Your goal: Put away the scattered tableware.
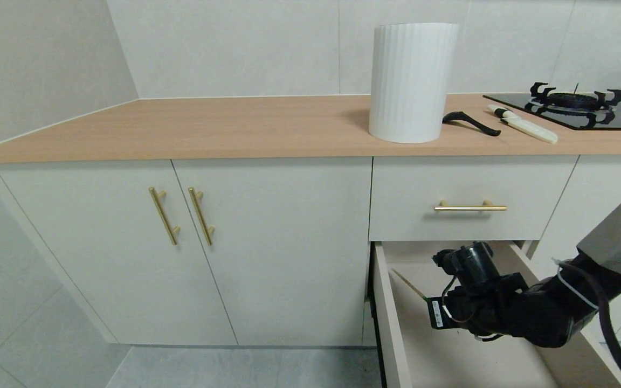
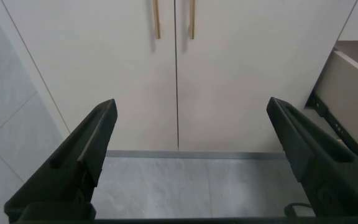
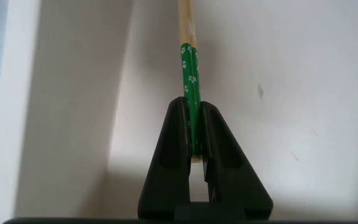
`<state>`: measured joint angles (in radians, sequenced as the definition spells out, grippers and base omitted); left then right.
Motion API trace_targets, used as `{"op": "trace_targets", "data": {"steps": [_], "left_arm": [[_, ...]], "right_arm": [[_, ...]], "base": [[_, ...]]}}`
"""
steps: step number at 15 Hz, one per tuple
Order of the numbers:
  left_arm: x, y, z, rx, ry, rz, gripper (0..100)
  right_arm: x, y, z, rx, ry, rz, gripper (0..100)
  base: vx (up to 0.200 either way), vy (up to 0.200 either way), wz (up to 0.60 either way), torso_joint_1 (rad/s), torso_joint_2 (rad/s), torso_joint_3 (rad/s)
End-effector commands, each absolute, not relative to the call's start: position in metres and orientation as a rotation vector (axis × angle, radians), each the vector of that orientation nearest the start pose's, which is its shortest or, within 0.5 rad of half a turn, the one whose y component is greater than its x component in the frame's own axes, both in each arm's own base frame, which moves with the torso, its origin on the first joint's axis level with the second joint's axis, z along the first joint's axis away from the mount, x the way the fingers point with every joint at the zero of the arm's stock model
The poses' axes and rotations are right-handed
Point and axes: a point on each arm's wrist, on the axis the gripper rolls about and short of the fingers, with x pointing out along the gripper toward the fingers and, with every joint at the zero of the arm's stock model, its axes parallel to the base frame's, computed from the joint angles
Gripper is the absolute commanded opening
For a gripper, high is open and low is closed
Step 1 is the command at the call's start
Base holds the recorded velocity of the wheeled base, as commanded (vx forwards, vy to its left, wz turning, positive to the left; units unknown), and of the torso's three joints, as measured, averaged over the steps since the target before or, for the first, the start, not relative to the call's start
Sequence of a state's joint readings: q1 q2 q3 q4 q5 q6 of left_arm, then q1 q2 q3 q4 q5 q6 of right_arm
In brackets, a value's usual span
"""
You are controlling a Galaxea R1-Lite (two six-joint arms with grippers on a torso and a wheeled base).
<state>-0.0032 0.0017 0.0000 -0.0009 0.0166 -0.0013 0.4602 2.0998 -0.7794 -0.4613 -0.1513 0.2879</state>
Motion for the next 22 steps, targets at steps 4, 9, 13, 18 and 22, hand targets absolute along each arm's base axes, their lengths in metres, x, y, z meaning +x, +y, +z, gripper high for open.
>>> {"op": "trace_targets", "data": {"steps": [4,9,13,18,22], "left_arm": [[-0.023,0.000,0.076,-0.002,0.002,0.014,100],[-0.023,0.000,0.076,-0.002,0.002,0.014,100],[-0.023,0.000,0.076,-0.002,0.002,0.014,100],[-0.023,0.000,0.076,-0.002,0.002,0.014,100],[-0.023,0.000,0.076,-0.002,0.002,0.014,100]], "right_arm": [[0.305,0.150,-0.022,-0.042,0.959,0.133,0],[0.304,0.159,-0.052,-0.089,0.939,0.094,0],[0.305,0.159,-0.052,-0.085,0.937,0.093,0],[0.305,0.159,-0.054,-0.088,0.941,0.091,100],[0.304,0.159,-0.054,-0.088,0.943,0.092,100]], "base": [[0.000,0.000,0.00,0.000,0.00,0.000],[0.000,0.000,0.00,0.000,0.00,0.000],[0.000,0.000,0.00,0.000,0.00,0.000],[0.000,0.000,0.00,0.000,0.00,0.000],[0.000,0.000,0.00,0.000,0.00,0.000]]}}
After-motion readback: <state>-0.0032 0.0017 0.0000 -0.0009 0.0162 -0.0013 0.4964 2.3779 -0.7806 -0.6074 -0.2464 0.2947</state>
